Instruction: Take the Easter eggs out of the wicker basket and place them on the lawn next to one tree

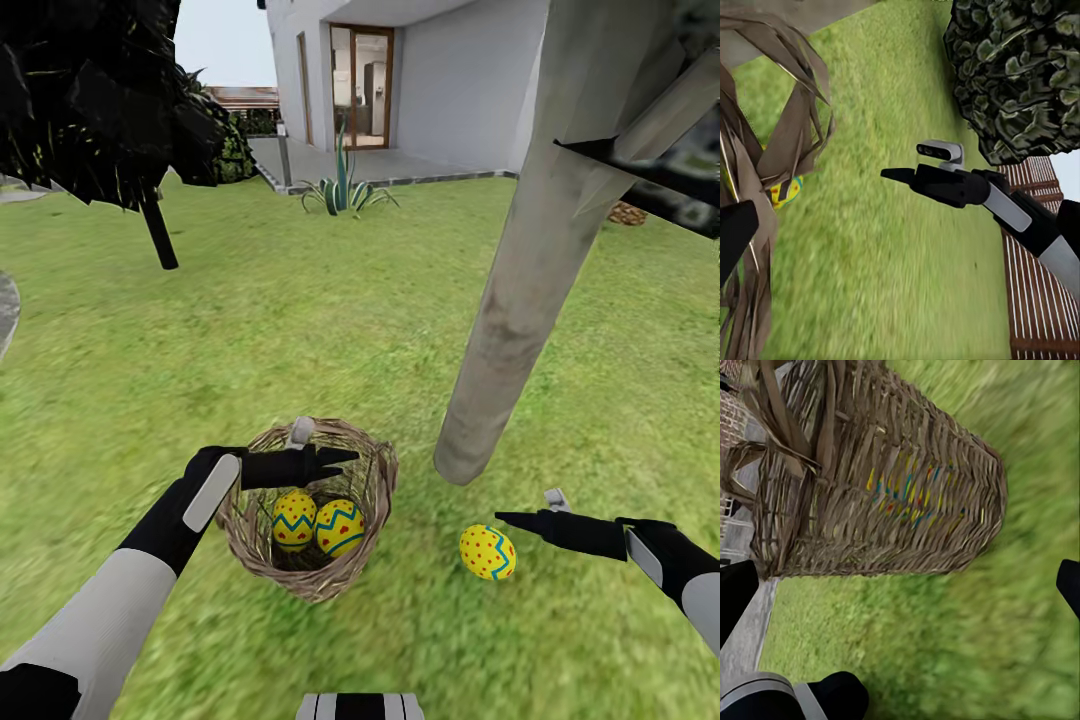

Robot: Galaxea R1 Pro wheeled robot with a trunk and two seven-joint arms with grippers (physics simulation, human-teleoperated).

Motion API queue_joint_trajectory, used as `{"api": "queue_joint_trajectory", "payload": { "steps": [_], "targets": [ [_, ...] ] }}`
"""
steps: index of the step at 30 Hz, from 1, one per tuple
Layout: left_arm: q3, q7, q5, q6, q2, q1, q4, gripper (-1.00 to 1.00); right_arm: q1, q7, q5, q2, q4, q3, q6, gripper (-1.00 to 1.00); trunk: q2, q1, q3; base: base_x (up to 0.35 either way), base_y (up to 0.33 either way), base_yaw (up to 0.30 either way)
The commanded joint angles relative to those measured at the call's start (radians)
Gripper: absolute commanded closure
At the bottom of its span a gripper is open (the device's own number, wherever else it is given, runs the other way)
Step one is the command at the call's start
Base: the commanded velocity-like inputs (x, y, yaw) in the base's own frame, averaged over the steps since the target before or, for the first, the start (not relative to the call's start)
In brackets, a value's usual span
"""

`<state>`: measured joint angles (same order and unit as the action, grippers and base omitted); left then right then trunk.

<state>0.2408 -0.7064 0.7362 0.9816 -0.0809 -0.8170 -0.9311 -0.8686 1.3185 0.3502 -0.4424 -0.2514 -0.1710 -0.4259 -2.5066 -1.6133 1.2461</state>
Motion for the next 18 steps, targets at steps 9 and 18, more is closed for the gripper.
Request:
{"api": "queue_joint_trajectory", "payload": {
  "steps": [9,18],
  "targets": [
    [0.001,-0.002,0.0,0.003,-0.002,-0.001,0.0,-1.0,0.0,0.001,0.013,-0.001,0.003,-0.008,-0.005,-1.0,0.002,0.004,-0.034,0.0,0.0,0.0],
    [0.001,-0.002,0.0,0.003,-0.002,-0.001,0.0,-1.0,0.0,0.001,0.012,-0.001,0.003,-0.008,-0.006,-1.0,0.004,0.008,-0.069,0.0,0.0,0.0]
  ]
}}
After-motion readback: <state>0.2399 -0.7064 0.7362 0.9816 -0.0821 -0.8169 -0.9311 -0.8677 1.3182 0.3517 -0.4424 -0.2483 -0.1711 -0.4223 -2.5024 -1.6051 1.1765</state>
